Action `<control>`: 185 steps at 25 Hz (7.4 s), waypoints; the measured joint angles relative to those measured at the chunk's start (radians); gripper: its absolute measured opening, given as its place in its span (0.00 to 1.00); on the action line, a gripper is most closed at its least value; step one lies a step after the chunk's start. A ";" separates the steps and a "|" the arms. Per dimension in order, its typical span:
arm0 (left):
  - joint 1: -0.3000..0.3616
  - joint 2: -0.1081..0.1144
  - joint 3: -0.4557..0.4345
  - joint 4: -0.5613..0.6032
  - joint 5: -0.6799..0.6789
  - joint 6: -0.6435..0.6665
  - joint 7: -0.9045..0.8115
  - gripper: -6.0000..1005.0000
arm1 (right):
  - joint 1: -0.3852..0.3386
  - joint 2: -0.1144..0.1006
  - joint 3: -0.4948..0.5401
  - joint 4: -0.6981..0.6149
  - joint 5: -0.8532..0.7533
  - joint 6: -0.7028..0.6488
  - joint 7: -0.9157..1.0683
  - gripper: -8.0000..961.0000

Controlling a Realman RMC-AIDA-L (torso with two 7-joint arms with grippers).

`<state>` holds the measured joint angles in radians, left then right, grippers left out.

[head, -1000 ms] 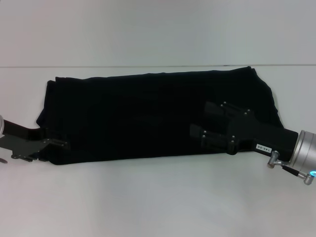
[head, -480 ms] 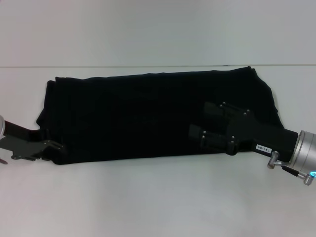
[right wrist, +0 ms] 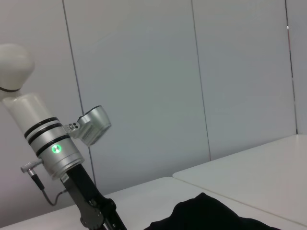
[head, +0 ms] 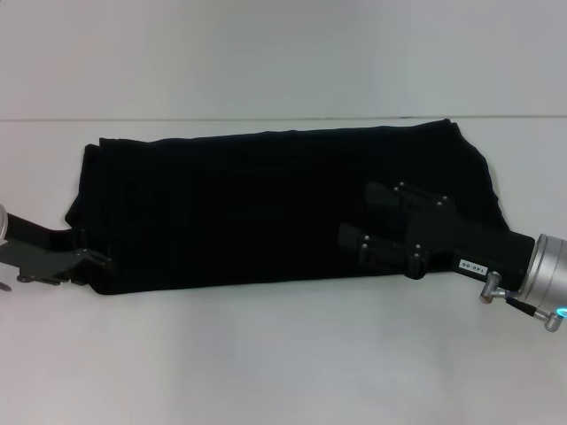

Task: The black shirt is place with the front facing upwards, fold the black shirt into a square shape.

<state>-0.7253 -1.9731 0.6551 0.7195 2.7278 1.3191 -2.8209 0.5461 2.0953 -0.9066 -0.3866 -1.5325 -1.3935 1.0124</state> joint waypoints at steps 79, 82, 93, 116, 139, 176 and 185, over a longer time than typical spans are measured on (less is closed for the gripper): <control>0.224 0.068 -0.613 0.059 -0.081 0.203 0.312 0.06 | -0.024 -0.005 0.002 -0.007 0.047 0.062 0.002 0.87; 0.217 0.068 -0.610 0.054 -0.122 0.212 0.314 0.06 | -0.028 -0.005 0.002 -0.004 0.045 0.081 0.002 0.87; 0.015 0.057 -0.492 -0.056 -0.392 0.259 0.310 0.06 | -0.097 -0.006 0.046 -0.001 0.050 0.088 0.007 0.87; -0.203 -0.202 0.055 -0.530 -0.780 -0.060 0.632 0.05 | -0.221 -0.004 0.069 0.013 0.037 0.036 0.009 0.87; -0.158 -0.190 0.051 -0.327 -0.852 0.026 0.597 0.05 | -0.067 0.001 0.077 0.073 -0.133 0.144 0.007 0.87; -0.121 -0.201 0.053 -0.317 -0.901 0.191 0.758 0.06 | 0.216 0.009 0.068 0.081 0.112 0.477 0.002 0.87; -0.191 -0.204 0.048 -0.503 -0.902 -0.023 0.893 0.06 | 0.225 0.010 0.068 0.102 0.116 0.595 -0.001 0.87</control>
<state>-0.9161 -2.1768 0.7030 0.2168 1.8253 1.2963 -1.9279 0.7708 2.1052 -0.8386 -0.2846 -1.4165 -0.7990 1.0112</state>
